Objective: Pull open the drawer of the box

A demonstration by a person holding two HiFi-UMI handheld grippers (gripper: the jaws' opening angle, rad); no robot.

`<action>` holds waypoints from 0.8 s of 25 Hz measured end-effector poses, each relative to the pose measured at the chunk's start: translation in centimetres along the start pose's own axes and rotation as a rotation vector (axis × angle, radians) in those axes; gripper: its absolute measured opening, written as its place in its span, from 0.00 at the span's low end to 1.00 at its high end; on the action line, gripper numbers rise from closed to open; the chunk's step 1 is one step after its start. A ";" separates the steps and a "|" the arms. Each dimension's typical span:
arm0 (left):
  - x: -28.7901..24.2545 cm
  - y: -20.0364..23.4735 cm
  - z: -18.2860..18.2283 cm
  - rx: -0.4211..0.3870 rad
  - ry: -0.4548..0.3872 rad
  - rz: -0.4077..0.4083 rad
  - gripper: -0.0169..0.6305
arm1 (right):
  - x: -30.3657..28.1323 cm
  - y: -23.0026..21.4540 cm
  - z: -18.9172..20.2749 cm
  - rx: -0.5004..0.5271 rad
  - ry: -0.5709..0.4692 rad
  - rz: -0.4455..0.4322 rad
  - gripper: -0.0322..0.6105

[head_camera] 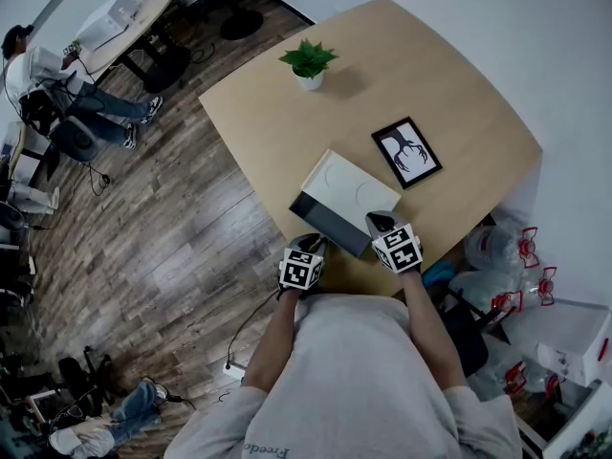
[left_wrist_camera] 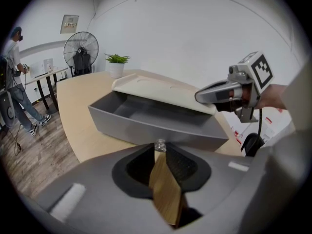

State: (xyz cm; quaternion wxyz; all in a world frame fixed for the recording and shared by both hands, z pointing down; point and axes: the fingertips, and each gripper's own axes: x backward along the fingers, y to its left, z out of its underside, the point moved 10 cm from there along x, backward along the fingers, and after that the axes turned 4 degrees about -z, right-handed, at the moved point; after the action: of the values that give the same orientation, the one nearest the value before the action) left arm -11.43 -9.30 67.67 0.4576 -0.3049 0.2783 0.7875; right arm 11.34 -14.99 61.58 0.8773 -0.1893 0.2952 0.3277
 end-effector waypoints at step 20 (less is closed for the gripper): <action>0.8 0.2 0.7 0.002 0.001 0.007 0.23 | 0.1 0.1 -0.2 -0.011 0.001 0.015 0.05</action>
State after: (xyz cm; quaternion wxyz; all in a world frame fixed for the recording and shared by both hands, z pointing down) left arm -12.13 -8.44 67.60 0.4550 -0.3037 0.2805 0.7888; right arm 11.23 -15.00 61.38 0.8736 -0.1921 0.2954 0.3357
